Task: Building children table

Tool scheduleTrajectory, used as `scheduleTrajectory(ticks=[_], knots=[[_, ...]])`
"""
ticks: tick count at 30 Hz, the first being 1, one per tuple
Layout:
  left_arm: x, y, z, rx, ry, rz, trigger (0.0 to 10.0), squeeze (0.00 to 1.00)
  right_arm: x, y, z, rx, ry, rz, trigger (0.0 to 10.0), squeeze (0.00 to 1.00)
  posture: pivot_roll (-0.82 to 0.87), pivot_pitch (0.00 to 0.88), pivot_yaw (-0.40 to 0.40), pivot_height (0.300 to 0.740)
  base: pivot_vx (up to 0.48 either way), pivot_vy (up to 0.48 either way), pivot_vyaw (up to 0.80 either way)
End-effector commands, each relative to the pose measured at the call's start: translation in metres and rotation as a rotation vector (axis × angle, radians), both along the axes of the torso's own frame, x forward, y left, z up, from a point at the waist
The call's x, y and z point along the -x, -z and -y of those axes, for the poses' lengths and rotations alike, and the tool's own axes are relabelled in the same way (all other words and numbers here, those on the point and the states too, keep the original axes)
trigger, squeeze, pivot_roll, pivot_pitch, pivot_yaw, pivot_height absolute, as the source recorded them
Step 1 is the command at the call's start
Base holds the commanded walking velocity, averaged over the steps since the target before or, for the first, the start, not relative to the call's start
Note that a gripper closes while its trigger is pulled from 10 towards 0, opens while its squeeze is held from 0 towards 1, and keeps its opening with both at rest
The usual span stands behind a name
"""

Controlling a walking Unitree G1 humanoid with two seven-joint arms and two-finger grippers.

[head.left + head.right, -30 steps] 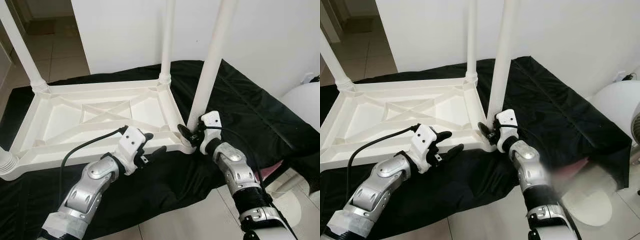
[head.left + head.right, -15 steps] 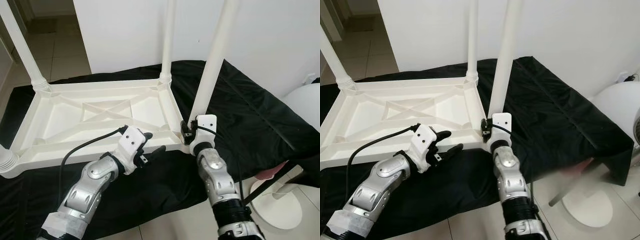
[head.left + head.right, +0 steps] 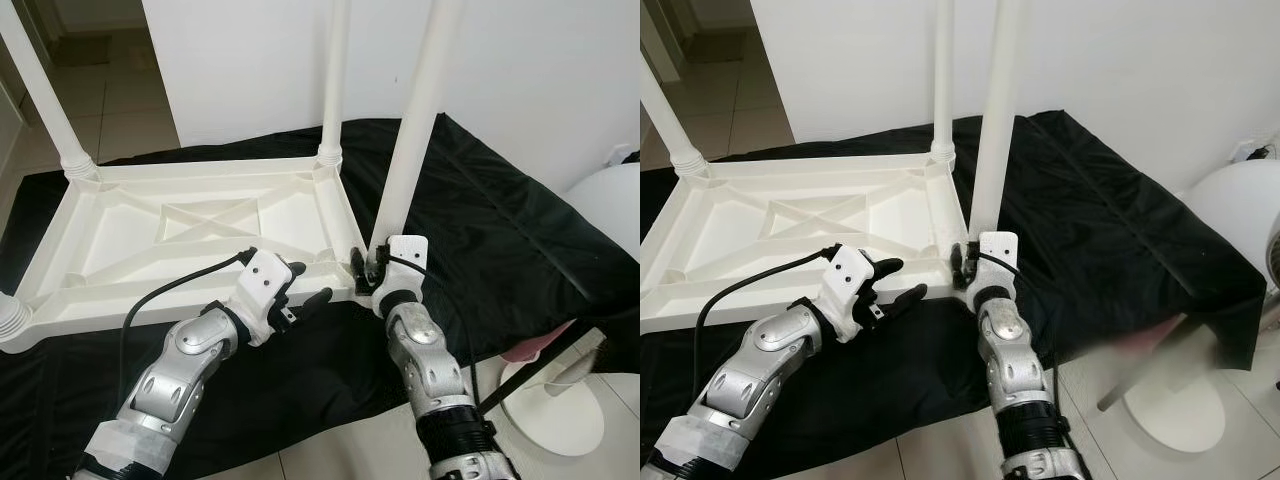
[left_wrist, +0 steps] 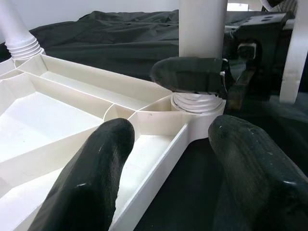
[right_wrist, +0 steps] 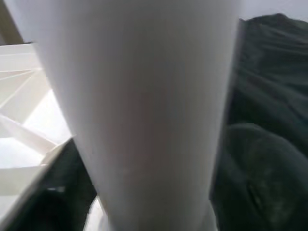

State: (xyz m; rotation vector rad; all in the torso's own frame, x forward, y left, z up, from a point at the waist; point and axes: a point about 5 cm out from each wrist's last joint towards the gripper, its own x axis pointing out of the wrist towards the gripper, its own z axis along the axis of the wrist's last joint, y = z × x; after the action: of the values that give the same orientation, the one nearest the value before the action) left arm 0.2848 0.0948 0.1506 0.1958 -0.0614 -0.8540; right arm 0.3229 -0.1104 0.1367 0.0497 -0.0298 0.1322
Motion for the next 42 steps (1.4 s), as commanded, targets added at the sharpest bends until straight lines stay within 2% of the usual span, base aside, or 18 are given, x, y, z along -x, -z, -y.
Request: scheduleTrajectory(ticks=[1,2,3,5,6,8,9,10,12,19,27,38,39,40,41,42], knots=[[0.002,0.003,0.002,-0.016,0.047,-0.007,10.0,0.00,0.002,-0.004,0.001,-0.004,-0.052,0.016,10.0,1.00,-0.06,0.000,0.001,0.740,0.000,0.000,0.00],[0.002,0.003,0.002,-0.016,0.047,-0.007,10.0,0.00,0.002,-0.004,0.001,-0.004,-0.052,0.016,10.0,1.00,-0.06,0.000,0.001,0.740,0.000,0.000,0.00],[0.002,0.003,0.002,-0.016,0.048,-0.007,10.0,0.00,0.003,-0.006,0.008,0.014,-0.102,0.030,10.0,1.00,-0.06,0.000,-0.001,0.740,0.000,0.000,0.00],[0.002,0.003,0.002,-0.016,0.048,-0.007,10.0,0.00,0.003,-0.006,0.008,0.014,-0.102,0.030,10.0,1.00,-0.06,0.000,-0.001,0.740,0.000,0.000,0.00],[0.003,0.003,0.002,-0.012,0.051,-0.009,10.0,0.00,0.006,-0.005,0.013,0.065,-0.210,0.050,10.0,0.00,-0.06,0.000,-0.007,0.740,0.000,0.000,0.00],[0.003,0.003,0.002,-0.012,0.051,-0.009,10.0,0.00,0.006,-0.005,0.013,0.065,-0.210,0.050,10.0,0.00,-0.06,0.000,-0.007,0.740,0.000,0.000,0.00],[0.004,0.004,0.003,-0.007,0.053,-0.011,10.0,0.00,0.008,-0.002,0.019,0.099,-0.287,0.050,10.0,0.00,-0.06,0.000,-0.009,0.740,0.000,0.000,0.00],[0.004,0.004,0.003,-0.007,0.053,-0.011,10.0,0.00,0.008,-0.002,0.019,0.099,-0.287,0.050,10.0,0.00,-0.06,0.000,-0.009,0.740,0.000,0.000,0.00],[0.009,0.006,0.006,0.006,0.087,-0.035,10.0,0.00,0.007,0.001,0.033,0.132,-0.387,0.046,10.0,0.00,-0.06,0.000,-0.012,0.740,0.000,0.000,0.00],[0.017,0.009,0.010,0.023,0.172,-0.092,10.0,0.00,-0.002,0.001,0.049,0.175,-0.509,0.014,10.0,0.00,-0.07,0.000,-0.002,0.740,0.000,0.000,0.00],[0.025,0.014,0.018,-0.024,0.274,-0.124,10.0,0.00,-0.017,-0.004,0.047,0.250,-0.593,0.007,10.0,0.00,-0.09,0.000,0.015,0.740,0.000,0.000,0.00],[0.024,0.014,0.020,-0.035,0.268,-0.113,10.0,0.00,-0.027,-0.004,0.036,0.296,-0.689,-0.001,10.0,0.00,-0.07,0.000,-0.002,0.740,0.000,0.000,0.00],[0.024,0.014,0.019,-0.039,0.263,-0.112,10.0,0.00,-0.028,-0.003,0.034,0.301,-0.703,-0.004,8.1,0.00,-0.07,0.000,-0.002,0.740,0.000,0.000,0.00],[0.024,0.014,0.019,-0.039,0.263,-0.112,10.0,0.00,-0.028,-0.003,0.034,0.301,-0.703,-0.004,8.1,0.00,-0.07,0.000,-0.002,0.740,0.000,0.000,0.00],[0.023,0.013,0.018,-0.040,0.254,-0.108,10.0,0.00,-0.029,-0.003,0.032,0.305,-0.715,-0.008,0.5,0.00,-0.06,0.000,-0.009,0.740,0.000,0.000,0.00],[0.022,0.012,0.017,-0.036,0.245,-0.103,10.0,0.00,-0.029,-0.002,0.032,0.306,-0.723,-0.011,0.0,0.00,-0.06,0.000,-0.013,0.740,0.000,0.000,0.00]])
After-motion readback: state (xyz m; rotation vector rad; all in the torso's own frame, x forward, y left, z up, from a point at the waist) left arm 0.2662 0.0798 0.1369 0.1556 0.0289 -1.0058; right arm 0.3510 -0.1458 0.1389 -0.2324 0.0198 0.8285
